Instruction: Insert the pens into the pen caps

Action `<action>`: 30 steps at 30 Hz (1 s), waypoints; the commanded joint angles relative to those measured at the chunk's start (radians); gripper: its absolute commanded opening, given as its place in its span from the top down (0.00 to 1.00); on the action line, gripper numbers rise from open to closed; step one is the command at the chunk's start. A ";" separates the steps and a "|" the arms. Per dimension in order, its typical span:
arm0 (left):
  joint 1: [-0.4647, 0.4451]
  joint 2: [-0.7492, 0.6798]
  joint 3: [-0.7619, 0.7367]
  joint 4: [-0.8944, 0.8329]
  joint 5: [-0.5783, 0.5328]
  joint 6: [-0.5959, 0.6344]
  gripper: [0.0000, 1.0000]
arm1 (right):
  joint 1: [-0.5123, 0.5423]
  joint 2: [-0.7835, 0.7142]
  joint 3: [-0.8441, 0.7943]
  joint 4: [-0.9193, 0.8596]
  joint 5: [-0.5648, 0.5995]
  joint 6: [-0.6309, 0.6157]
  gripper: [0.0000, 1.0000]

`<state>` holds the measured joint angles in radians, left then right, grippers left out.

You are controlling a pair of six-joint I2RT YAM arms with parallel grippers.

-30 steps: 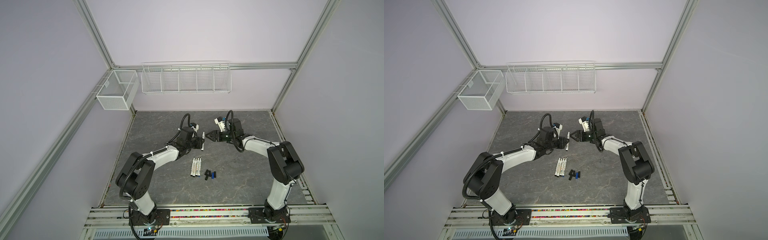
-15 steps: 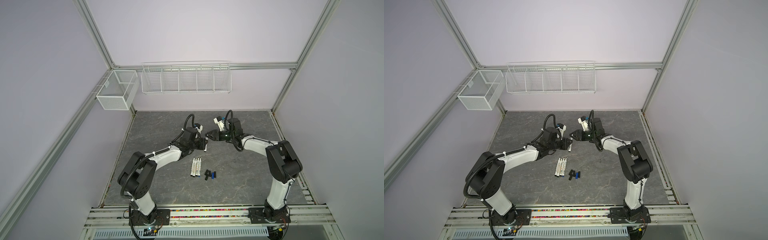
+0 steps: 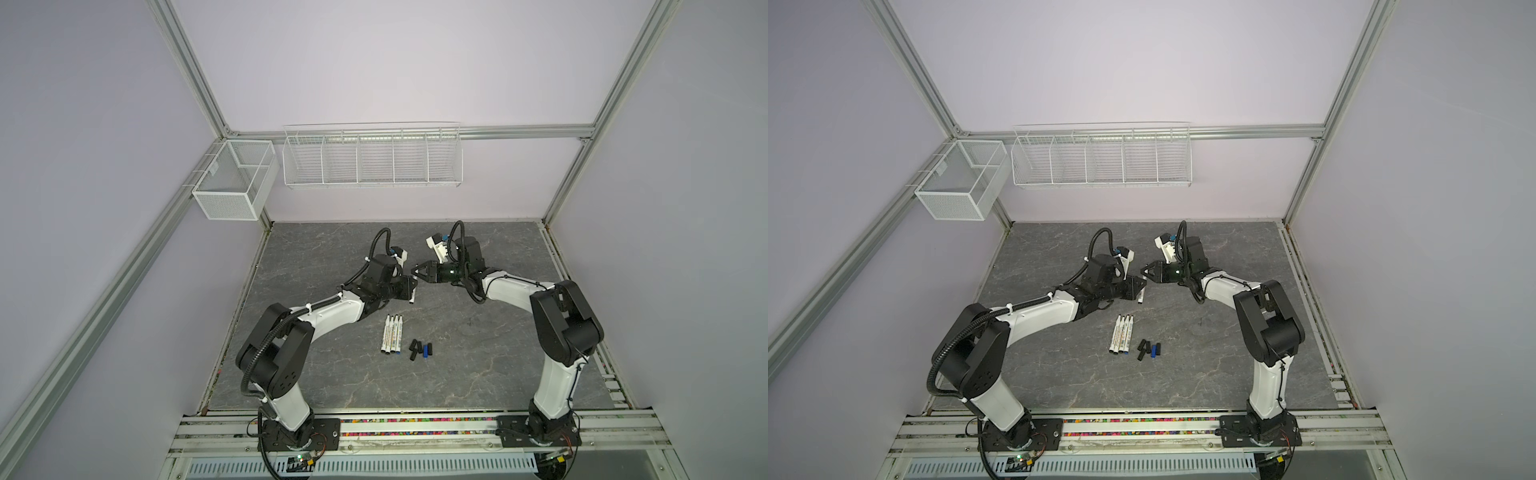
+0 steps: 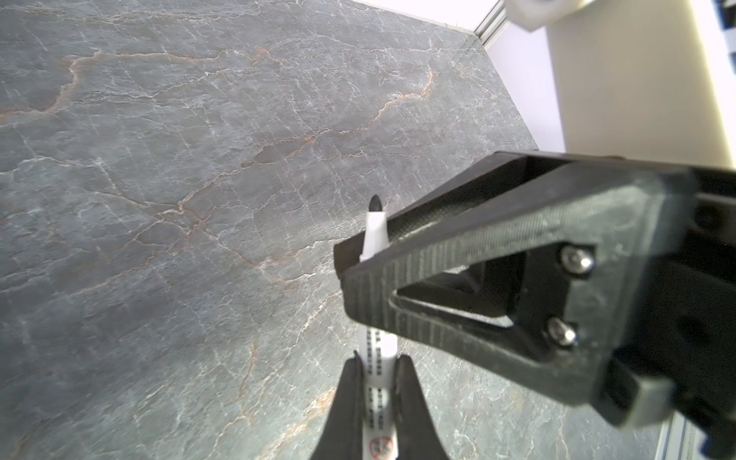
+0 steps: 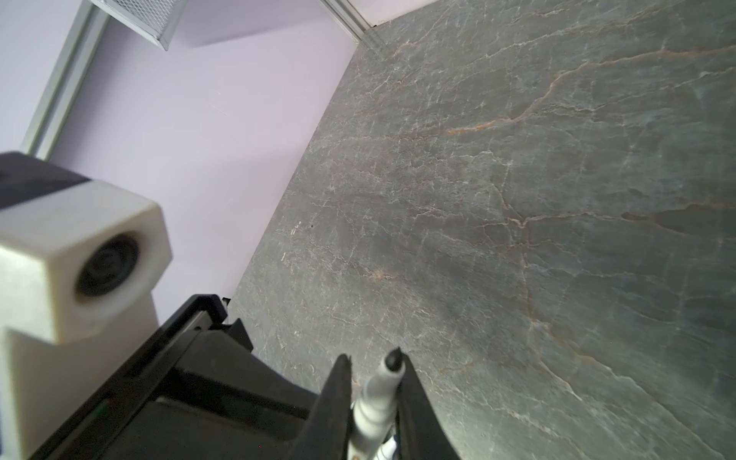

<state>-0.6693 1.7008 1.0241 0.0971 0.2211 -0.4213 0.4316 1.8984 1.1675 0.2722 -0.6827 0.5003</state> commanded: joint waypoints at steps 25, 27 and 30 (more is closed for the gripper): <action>-0.009 0.103 0.130 -0.066 0.041 0.002 0.53 | -0.040 -0.089 -0.071 0.131 0.019 0.090 0.93; -0.009 0.113 0.137 -0.067 0.047 0.002 0.55 | -0.041 -0.096 -0.072 0.134 0.017 0.095 0.93; -0.009 0.116 0.135 -0.063 0.047 0.000 0.58 | -0.040 -0.102 -0.074 0.133 0.017 0.095 0.93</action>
<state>-0.6746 1.8011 1.1316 0.0463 0.2520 -0.4248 0.3939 1.8336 1.1114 0.3721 -0.6518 0.5766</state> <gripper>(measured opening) 0.428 0.165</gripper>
